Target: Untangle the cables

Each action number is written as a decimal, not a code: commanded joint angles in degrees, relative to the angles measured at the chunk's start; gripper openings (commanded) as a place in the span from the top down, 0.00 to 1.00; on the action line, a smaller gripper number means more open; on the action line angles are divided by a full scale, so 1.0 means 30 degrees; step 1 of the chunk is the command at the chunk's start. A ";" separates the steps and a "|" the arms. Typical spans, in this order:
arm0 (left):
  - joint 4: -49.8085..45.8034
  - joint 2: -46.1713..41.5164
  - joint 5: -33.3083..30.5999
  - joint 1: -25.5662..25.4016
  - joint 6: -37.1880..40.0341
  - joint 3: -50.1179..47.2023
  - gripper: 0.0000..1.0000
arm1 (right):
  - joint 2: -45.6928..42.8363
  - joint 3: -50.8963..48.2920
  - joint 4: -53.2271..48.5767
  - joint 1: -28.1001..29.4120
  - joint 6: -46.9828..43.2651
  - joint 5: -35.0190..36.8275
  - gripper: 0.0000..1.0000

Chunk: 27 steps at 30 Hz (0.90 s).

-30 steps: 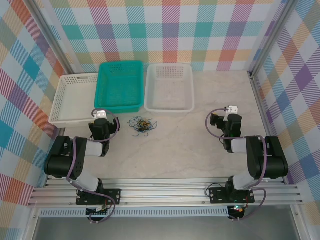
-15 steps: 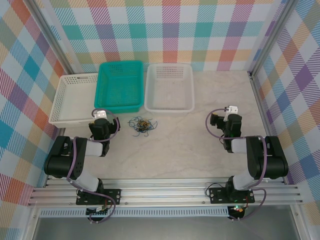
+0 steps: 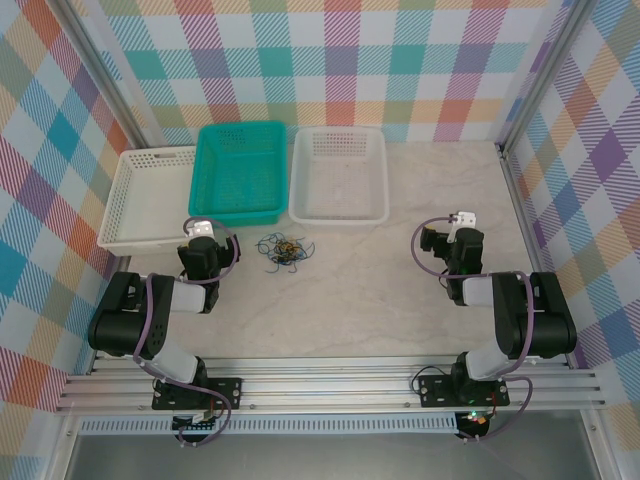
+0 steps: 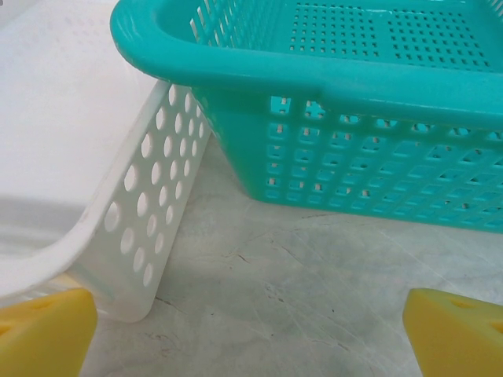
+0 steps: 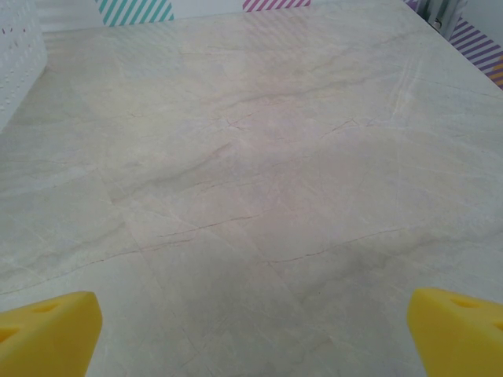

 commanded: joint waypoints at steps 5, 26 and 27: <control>0.0696 -0.0810 -0.0154 -0.0229 0.0319 -0.0030 0.00 | -0.2721 0.0272 -0.2172 0.0262 -0.0051 -0.0554 0.00; -2.3854 -1.2144 0.0570 -0.3188 -1.4075 0.5762 0.00 | -1.2952 0.3860 -2.1537 0.0211 1.1596 -0.2794 0.00; -2.3773 -1.2081 0.1315 -0.3607 -1.4470 0.5692 0.00 | -1.2741 0.3994 -2.2064 0.0209 1.2213 -0.3202 0.00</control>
